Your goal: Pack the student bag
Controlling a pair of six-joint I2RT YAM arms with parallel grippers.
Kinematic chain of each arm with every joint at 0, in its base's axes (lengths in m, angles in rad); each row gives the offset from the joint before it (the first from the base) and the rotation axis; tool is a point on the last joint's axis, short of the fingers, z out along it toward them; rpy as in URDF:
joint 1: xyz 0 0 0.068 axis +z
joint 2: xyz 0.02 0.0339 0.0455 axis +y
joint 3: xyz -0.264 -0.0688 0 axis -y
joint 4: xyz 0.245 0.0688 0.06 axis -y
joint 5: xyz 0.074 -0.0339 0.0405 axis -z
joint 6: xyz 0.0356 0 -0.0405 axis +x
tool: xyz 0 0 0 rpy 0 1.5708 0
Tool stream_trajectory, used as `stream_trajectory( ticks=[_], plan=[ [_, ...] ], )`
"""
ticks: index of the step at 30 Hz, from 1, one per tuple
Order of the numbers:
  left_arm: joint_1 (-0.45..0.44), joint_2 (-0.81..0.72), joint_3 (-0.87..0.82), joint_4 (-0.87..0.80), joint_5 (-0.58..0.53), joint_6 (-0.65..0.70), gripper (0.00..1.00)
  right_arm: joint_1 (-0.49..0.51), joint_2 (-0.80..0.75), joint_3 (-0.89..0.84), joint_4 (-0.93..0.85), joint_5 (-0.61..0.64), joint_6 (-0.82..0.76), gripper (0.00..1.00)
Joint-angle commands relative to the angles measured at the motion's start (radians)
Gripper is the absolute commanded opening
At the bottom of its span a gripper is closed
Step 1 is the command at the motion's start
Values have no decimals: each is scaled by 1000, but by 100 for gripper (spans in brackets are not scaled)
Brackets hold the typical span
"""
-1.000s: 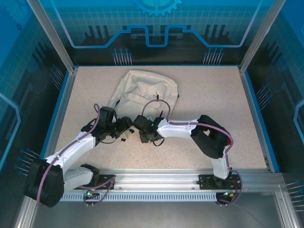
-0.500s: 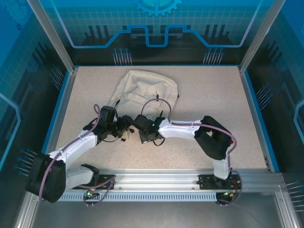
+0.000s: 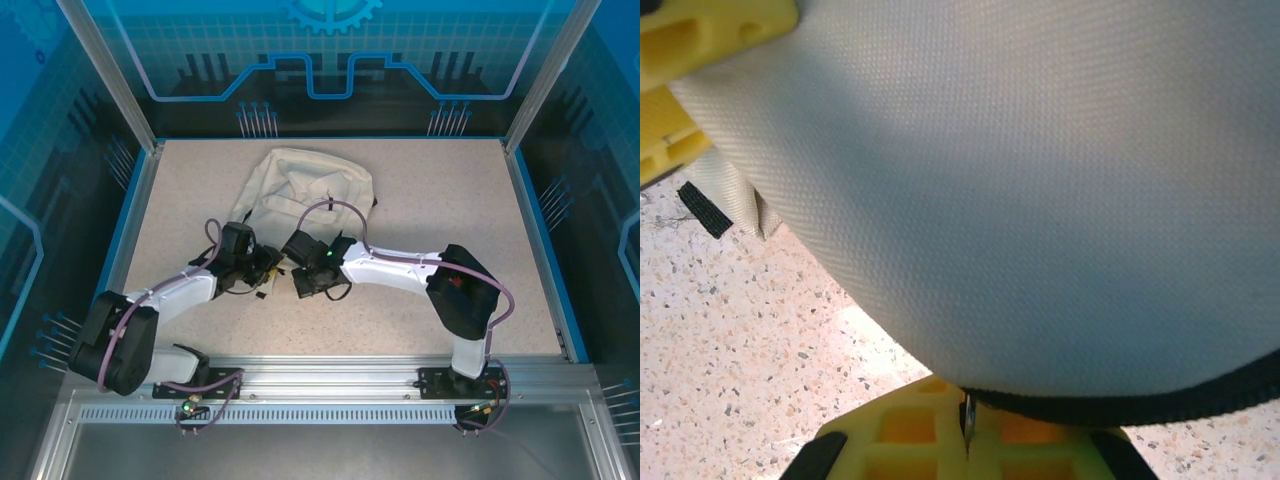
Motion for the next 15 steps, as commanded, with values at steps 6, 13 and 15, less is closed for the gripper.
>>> stream_trajectory(
  ticks=[6,13,15],
  plan=[
    [-6,32,-23,-75,-140,4,0,-12,-6,129,-371,107,51,0],
    [13,46,-64,-125,-214,27,0,-189,-15,65,-412,211,4,0],
    [21,55,-73,-128,-221,33,0,-229,0,77,-395,229,-21,0]
  ],
)
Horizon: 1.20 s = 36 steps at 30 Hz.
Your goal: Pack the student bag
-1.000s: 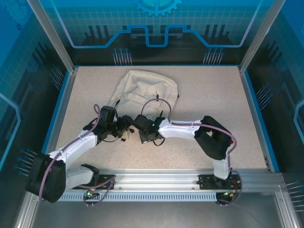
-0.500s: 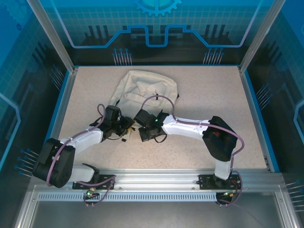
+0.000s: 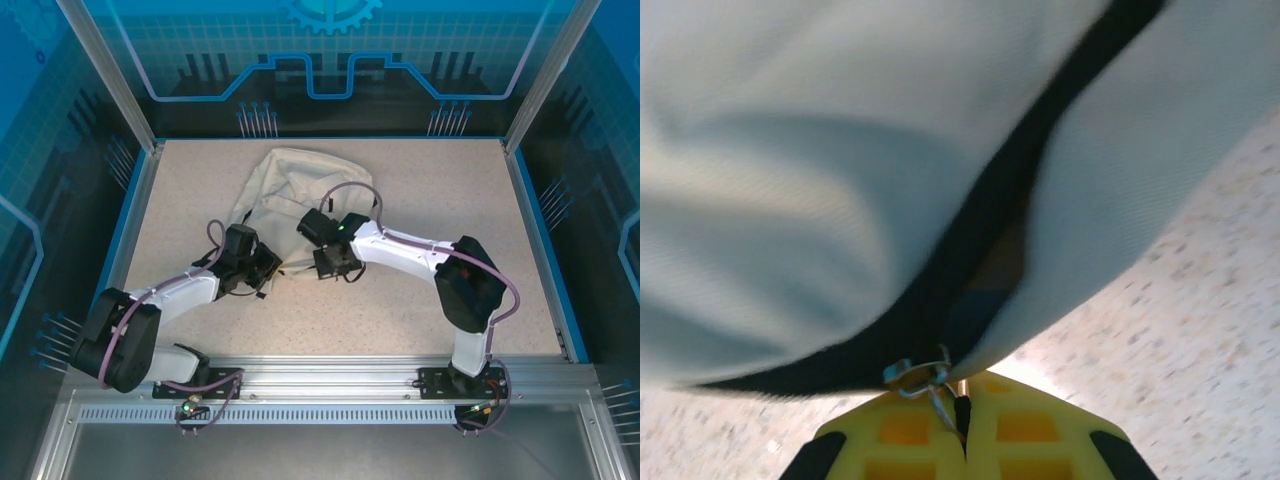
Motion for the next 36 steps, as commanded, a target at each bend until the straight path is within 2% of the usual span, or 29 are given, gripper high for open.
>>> stream_trajectory(
  ticks=[1,5,9,11,14,17,19,22,25,31,36],
  plan=[
    [42,46,-64,-143,-162,37,0,-92,7,2,-144,142,-34,0],
    [57,51,-70,-141,-160,54,0,-159,32,36,-110,153,-86,0],
    [70,33,-61,-152,-149,80,0,-206,53,69,-78,97,-161,0],
    [80,13,-48,-160,-117,112,0,-219,48,70,-46,-17,-236,0],
    [84,-40,-16,-188,-46,178,0,-200,8,49,-6,-259,-366,0],
    [84,-98,33,-258,7,268,18,-195,-17,33,8,-472,-442,0],
    [84,-134,59,-301,43,313,34,-191,-23,33,11,-560,-469,0],
    [80,-169,84,-362,94,320,48,-175,-22,53,7,-643,-494,0],
    [69,-200,51,-350,134,228,55,-147,-2,83,-4,-676,-501,0],
    [11,-237,-42,-175,158,11,69,-98,43,116,16,-715,-483,0],
    [-25,-181,-44,-60,129,-44,70,-67,69,140,6,-724,-492,0]
  ],
)
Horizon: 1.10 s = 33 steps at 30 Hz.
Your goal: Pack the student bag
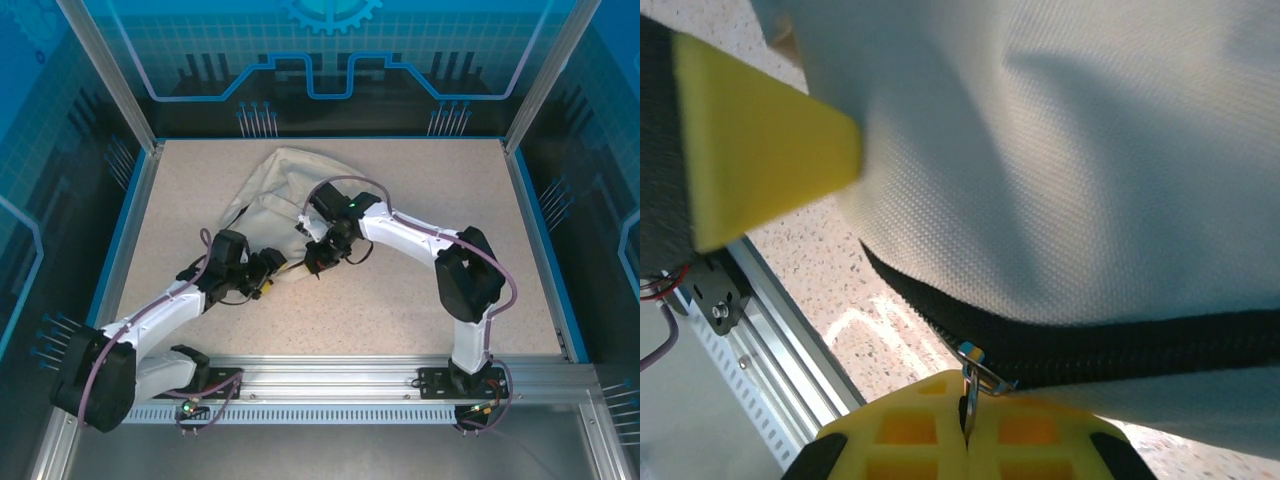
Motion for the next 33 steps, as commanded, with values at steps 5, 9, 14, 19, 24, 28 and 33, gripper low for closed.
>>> stream_trajectory(
  ticks=[5,9,14,19,24,28,33],
  plan=[
    [-20,88,-17,109,-83,-103,54,30,12,38,-48,29,-25,0],
    [-18,142,-6,103,-132,-84,28,36,22,42,-94,190,-4,6],
    [-20,174,7,86,-160,-57,0,45,35,44,-123,341,26,7],
    [-19,180,7,57,-173,-29,0,45,46,48,-121,355,33,0],
    [-17,171,-1,9,-201,-8,0,19,70,66,-141,393,78,0],
    [-10,160,-33,-35,-225,6,0,-38,88,74,-189,499,164,0],
    [2,160,-74,-32,-225,18,0,-76,116,109,-232,592,218,0]
  ],
)
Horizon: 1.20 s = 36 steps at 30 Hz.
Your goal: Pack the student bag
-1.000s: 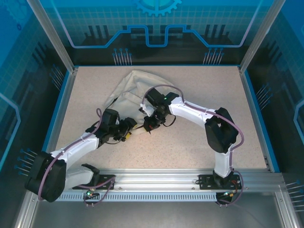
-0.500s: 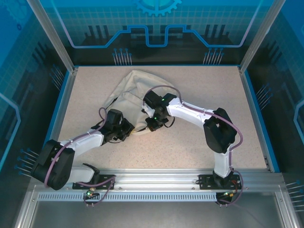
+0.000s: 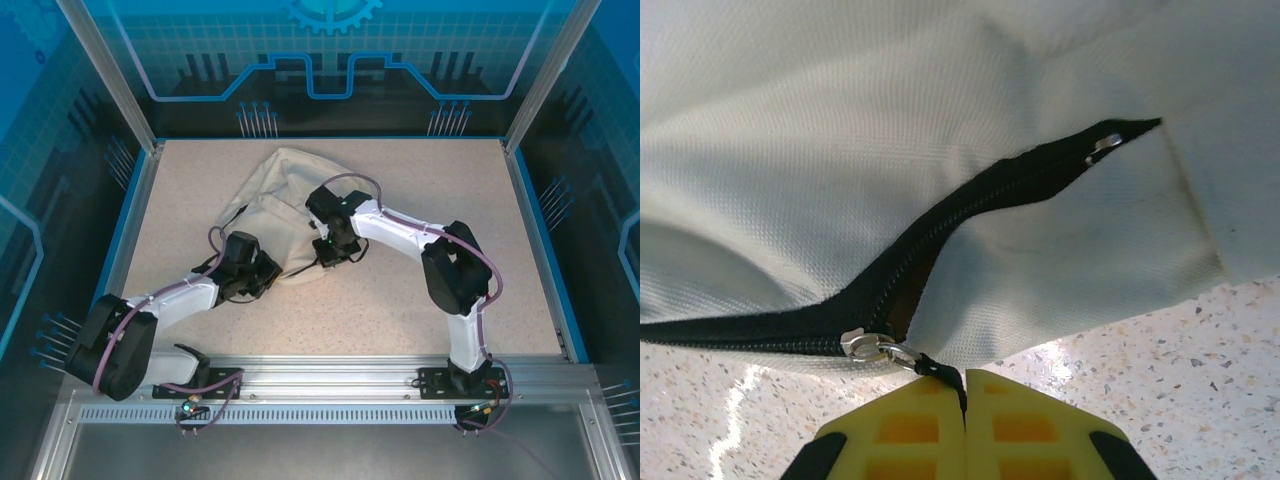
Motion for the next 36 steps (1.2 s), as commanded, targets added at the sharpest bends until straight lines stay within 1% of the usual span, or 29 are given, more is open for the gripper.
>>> stream_trajectory(
  ticks=[1,4,6,7,9,11,12,15,16,18,21,22,27,30,33,35,36],
  plan=[
    [23,-3,-60,-150,-92,48,0,-60,32,41,-129,215,74,0],
    [23,-8,-55,-139,-73,63,0,-71,50,66,-143,290,115,0],
    [23,-14,-43,-146,-62,84,0,-89,57,81,-147,313,145,0],
    [23,-19,-39,-145,-49,97,0,-93,53,79,-130,296,138,0],
    [23,-38,-27,-140,-19,129,0,-83,32,59,-74,183,73,0],
    [24,-55,4,-166,12,170,0,-69,20,48,-63,116,45,0],
    [23,-64,22,-177,35,191,8,-68,12,32,-62,96,42,0],
    [23,-103,81,-235,86,240,42,-87,-42,-55,-49,85,61,0],
    [23,-115,101,-256,99,257,49,-101,-69,-95,-45,88,72,0],
    [22,-143,144,-311,113,290,58,-131,-126,-178,-37,98,86,0],
    [23,-172,208,-377,107,330,67,-193,-199,-289,-19,108,98,0],
    [24,-176,226,-392,104,343,68,-214,-217,-318,-15,116,101,0],
    [44,-149,305,-425,63,377,73,-325,-285,-424,-21,201,98,0],
    [67,-116,327,-397,44,382,76,-381,-308,-437,-22,200,87,0],
    [89,-56,350,-355,46,392,79,-385,-352,-411,-17,209,67,35],
    [102,0,367,-321,77,401,80,-384,-381,-367,-22,203,61,53],
    [107,31,376,-307,91,407,80,-377,-395,-340,-19,195,52,57]
  ],
)
